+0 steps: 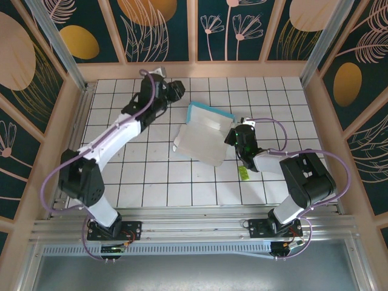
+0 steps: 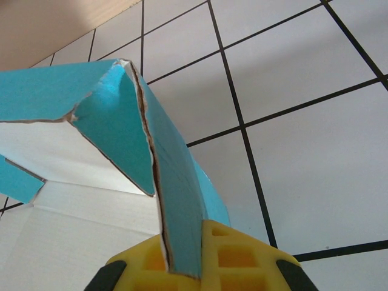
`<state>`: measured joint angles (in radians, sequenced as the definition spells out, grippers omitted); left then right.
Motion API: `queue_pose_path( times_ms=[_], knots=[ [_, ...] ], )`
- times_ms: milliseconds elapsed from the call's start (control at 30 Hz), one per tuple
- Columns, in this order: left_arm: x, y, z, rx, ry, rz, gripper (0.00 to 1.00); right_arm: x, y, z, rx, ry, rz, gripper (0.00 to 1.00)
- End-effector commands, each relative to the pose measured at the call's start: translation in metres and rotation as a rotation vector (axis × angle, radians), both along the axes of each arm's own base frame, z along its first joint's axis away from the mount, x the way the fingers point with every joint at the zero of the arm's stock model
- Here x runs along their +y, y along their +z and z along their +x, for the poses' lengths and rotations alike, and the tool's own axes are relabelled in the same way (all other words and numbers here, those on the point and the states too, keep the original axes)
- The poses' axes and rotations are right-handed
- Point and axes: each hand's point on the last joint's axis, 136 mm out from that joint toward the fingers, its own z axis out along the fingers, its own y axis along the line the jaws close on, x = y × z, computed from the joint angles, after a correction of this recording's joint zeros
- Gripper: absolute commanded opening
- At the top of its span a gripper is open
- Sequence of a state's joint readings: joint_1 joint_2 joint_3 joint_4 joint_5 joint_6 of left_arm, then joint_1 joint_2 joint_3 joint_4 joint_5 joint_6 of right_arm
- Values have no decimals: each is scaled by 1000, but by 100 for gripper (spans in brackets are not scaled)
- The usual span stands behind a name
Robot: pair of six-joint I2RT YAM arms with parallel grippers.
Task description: Fold the paper box
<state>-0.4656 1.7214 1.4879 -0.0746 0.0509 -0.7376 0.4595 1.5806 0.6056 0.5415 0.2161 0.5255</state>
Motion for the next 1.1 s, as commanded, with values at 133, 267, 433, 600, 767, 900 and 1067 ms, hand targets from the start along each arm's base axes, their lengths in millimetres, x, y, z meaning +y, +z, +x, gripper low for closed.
queue_pose_path(
  times_ms=[133,267,433,600,767,900,1067],
  knots=[
    [-21,-87,9,275,-265,141,45,5,-22,-15,98,46,-58,5],
    [-28,-94,15,290,-312,157,46,4,-20,-15,92,44,-64,5],
    [-34,-106,21,294,-328,142,47,5,-20,-15,91,51,-65,5],
    [-34,-128,26,340,-324,139,47,5,-19,-16,92,52,-65,5],
    [-30,-140,26,360,-312,156,44,6,-19,-16,93,57,-65,5],
    [-32,-142,23,366,-326,136,39,6,-18,-15,94,55,-64,5],
    [-39,-142,17,375,-352,84,34,8,-16,-12,100,53,-58,6]
  ],
)
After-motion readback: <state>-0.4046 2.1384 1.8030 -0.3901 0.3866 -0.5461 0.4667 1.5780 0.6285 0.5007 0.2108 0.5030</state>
